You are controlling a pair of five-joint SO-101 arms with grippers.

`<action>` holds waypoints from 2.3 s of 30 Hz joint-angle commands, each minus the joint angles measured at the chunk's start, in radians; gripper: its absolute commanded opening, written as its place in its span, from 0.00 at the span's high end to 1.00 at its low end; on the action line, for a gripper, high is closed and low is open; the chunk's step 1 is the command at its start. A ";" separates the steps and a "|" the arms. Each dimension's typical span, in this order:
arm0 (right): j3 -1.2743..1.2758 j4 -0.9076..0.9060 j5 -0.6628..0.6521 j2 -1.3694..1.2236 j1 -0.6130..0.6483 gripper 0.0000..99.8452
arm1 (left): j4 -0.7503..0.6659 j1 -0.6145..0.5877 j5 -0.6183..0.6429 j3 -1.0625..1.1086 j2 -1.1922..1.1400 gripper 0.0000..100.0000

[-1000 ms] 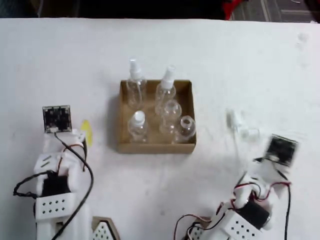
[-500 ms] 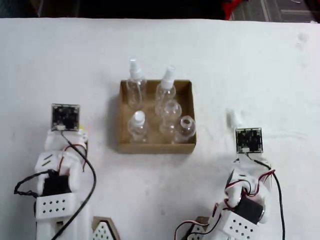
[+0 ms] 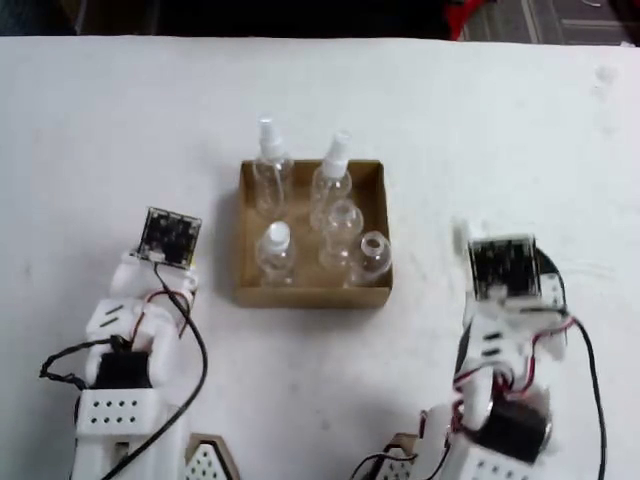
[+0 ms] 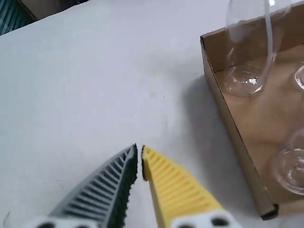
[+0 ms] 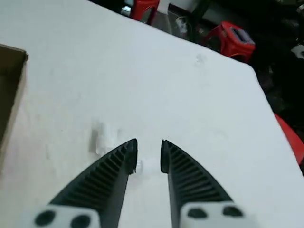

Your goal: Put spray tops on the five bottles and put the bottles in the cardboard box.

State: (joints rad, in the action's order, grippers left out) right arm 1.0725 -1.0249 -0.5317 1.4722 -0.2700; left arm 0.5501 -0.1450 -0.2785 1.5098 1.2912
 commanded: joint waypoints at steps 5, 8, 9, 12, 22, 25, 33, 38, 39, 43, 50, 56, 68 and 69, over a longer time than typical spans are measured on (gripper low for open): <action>-0.479 -0.160 0.015 -0.650 0.076 0.93 | 0.015 0.010 -0.026 -0.018 0.015 0.97; -0.623 -0.188 0.015 -0.866 0.076 0.93 | 0.031 0.010 -0.028 -0.021 0.015 0.97; -0.666 -0.193 0.015 -0.938 0.076 0.93 | 0.031 0.010 -0.028 -0.021 0.015 0.97; -0.804 -0.245 0.015 -1.145 0.082 0.93 | 0.031 0.010 -0.028 -0.021 0.015 0.97; -1.097 -0.321 0.072 -1.586 0.137 0.76 | 0.031 0.010 -0.028 -0.020 0.015 0.97; -1.115 -0.300 0.072 -1.652 0.179 0.76 | 0.025 0.010 -0.028 -0.017 0.015 0.97; -1.125 -0.180 0.074 -1.805 0.143 0.76 | 0.023 0.012 -0.028 -0.015 0.015 0.97; -1.125 -0.140 0.074 -1.837 0.122 0.76 | 0.023 0.016 -0.028 -0.015 0.015 0.97; -1.125 -0.136 0.074 -1.845 0.122 0.76 | 0.023 0.016 -0.028 -0.015 0.015 0.97; -1.125 -0.113 0.074 -1.873 0.119 0.78 | 0.025 0.010 -0.028 -0.014 0.015 0.97; -1.134 -0.082 0.074 -1.897 0.099 0.88 | 0.025 0.010 -0.029 -0.014 0.015 0.97; -1.186 -0.088 0.068 -1.894 0.090 0.98 | 0.028 0.010 -0.029 -0.014 0.015 0.97; -1.290 -0.291 0.064 -1.701 0.071 0.98 | 0.029 0.010 -0.029 -0.014 0.015 0.97; -1.290 -0.308 0.064 -1.669 0.079 0.98 | 0.029 0.010 -0.029 -0.014 0.015 0.97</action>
State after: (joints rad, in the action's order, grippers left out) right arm -0.1718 -1.2812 -0.4672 -0.3199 -0.1949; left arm 0.5792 -0.1419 -0.2954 1.5098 1.2912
